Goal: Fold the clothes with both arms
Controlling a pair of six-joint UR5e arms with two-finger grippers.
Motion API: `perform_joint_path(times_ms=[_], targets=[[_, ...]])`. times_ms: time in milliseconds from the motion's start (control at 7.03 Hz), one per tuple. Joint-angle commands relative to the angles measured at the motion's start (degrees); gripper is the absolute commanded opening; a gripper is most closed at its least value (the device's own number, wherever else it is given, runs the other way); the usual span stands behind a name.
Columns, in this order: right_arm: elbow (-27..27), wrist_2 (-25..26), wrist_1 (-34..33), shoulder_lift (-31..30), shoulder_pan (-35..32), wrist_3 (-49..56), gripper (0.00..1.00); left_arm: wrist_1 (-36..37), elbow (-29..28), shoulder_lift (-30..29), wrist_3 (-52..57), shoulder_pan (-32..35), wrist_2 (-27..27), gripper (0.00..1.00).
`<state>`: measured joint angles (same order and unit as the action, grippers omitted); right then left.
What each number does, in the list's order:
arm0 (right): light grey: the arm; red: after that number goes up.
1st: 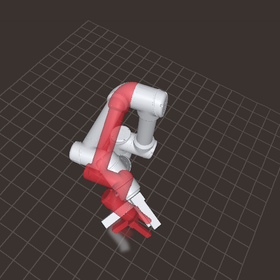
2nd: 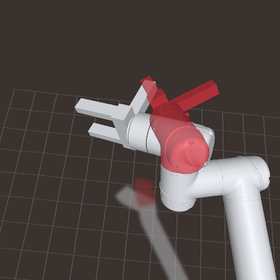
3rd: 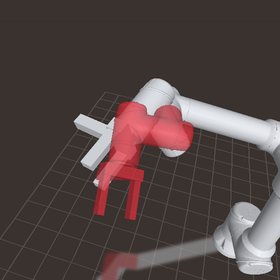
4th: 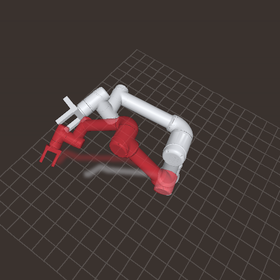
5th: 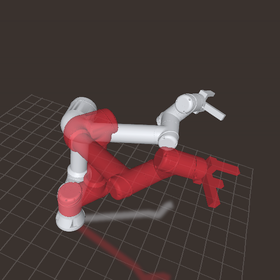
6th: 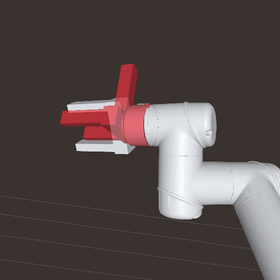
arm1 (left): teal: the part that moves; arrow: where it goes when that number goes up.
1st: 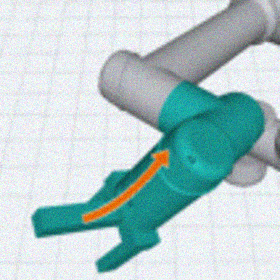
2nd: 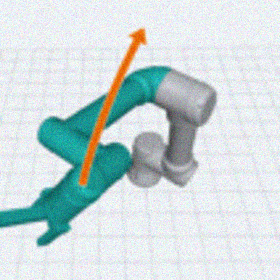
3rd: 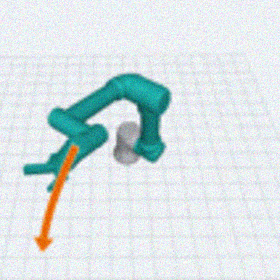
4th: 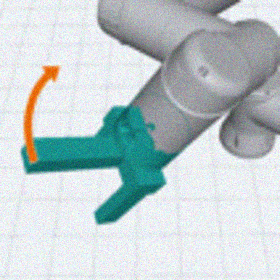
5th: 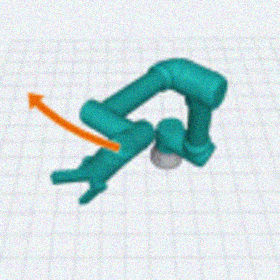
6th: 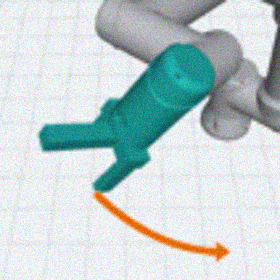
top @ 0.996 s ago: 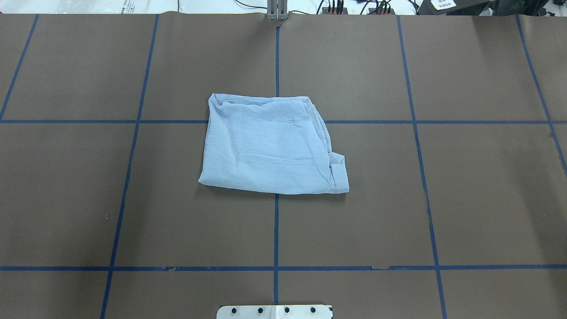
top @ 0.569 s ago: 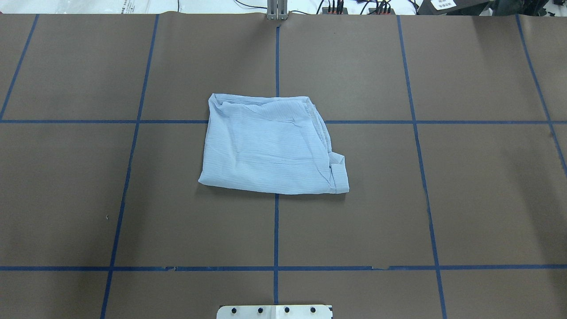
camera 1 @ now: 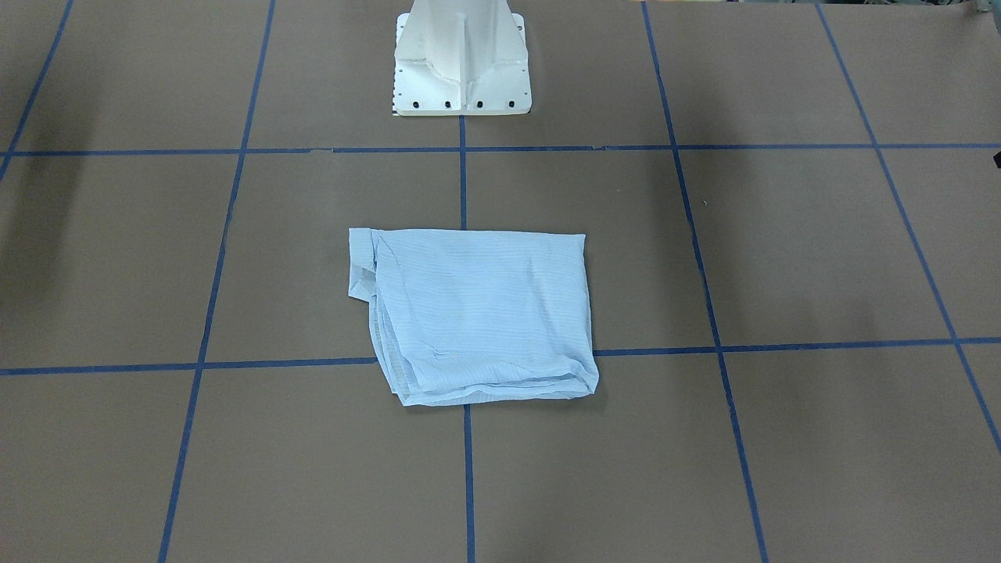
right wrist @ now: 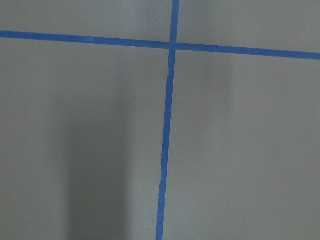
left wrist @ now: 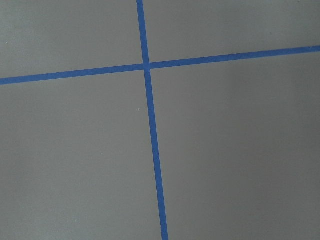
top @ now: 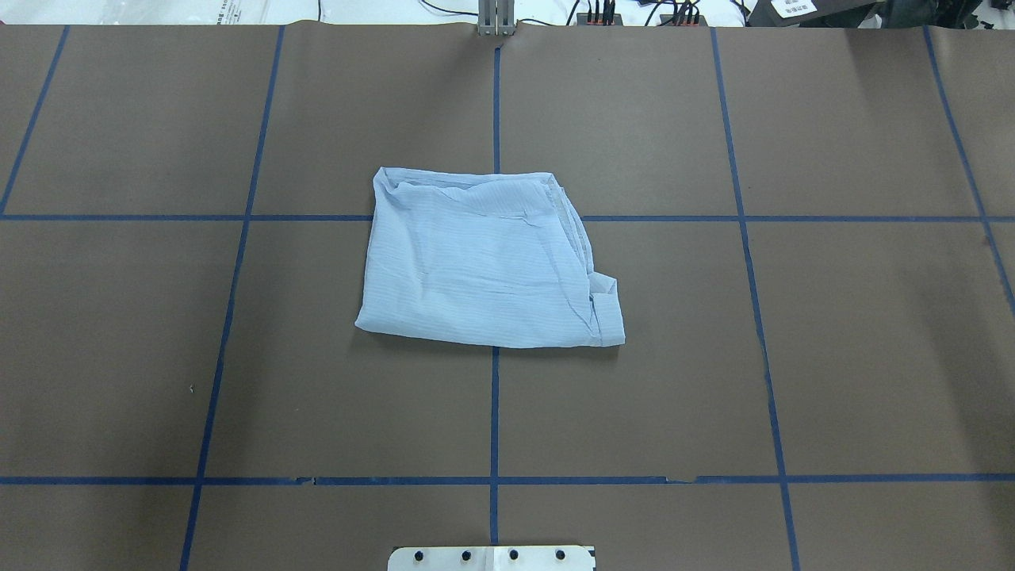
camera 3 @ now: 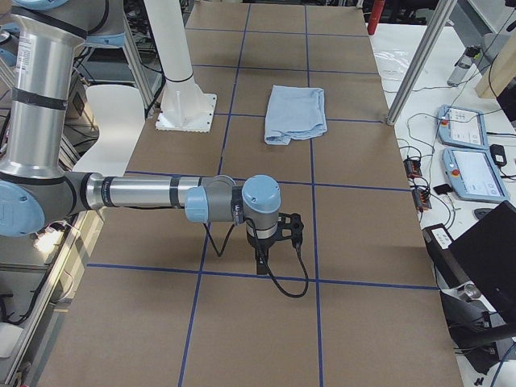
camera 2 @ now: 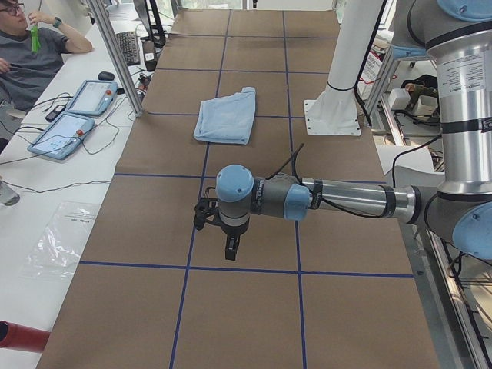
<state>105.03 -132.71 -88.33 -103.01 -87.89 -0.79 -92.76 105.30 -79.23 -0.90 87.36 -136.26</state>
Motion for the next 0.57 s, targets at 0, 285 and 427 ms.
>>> perform_joint_path(times_ms=[0,285,427], targets=[[0.0,0.0,0.0,0.0,0.0,0.0,1.0,0.03,-0.18,0.04,-0.07,0.0,-0.06,1.0],[0.09,0.0,0.0,0.0,0.0,0.0,1.0,0.12,-0.53,0.04,-0.07,0.0,-0.06,1.0],[0.26,0.0,0.0,0.0,0.0,0.0,1.0,0.12,-0.62,0.12,-0.07,0.0,-0.06,1.0]])
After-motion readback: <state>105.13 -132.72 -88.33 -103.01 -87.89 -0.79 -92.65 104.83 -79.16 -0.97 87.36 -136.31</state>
